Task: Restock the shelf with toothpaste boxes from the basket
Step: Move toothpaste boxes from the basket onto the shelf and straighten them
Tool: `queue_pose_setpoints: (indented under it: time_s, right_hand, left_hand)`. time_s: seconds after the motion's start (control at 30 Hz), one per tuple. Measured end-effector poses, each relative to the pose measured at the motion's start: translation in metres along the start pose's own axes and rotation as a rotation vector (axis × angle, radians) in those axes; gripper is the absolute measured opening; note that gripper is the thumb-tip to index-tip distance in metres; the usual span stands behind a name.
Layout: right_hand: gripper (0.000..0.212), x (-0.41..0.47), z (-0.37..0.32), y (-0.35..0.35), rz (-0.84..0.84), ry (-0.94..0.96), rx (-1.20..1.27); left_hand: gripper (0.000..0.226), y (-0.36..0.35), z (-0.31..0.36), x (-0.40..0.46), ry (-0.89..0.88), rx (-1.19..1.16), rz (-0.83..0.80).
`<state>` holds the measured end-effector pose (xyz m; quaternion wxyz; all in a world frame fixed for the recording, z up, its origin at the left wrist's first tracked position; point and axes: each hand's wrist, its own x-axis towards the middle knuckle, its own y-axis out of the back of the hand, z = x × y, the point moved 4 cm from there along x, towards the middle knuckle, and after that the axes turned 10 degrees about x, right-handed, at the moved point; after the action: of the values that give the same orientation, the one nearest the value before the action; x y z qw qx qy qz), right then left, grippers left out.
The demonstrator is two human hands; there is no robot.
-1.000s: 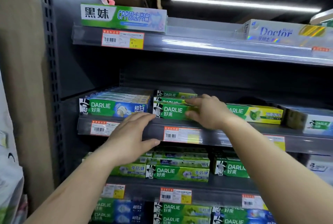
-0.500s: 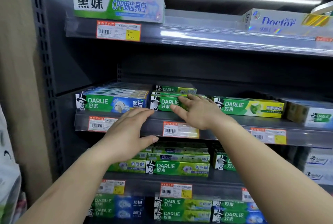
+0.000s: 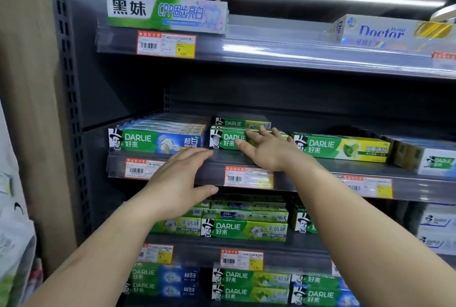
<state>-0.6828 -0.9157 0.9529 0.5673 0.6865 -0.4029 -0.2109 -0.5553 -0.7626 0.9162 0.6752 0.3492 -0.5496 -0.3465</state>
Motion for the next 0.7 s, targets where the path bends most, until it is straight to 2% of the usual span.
queue_pose_setpoints:
  time_s: [0.17,0.33,0.43,0.7]
  right_hand:
    - [0.073,-0.031,-0.004,-0.002,0.114,0.114,0.033]
    - [0.066,-0.070,-0.019,-0.009,0.166,0.233,0.063]
    - [0.063,-0.084,-0.035,-0.020,0.173,0.311,0.099]
    - [0.057,-0.122,-0.147,-0.090,0.087,0.542,0.179]
  left_hand:
    - [0.074,0.002,0.001,0.000,0.016,-0.033,0.014]
    - [0.067,0.014,-0.001,-0.016,0.070,-0.109,0.163]
    - [0.064,0.017,-0.009,-0.041,0.107,-0.068,0.180]
    - [0.060,0.039,-0.082,-0.154,0.276,0.039,0.101]
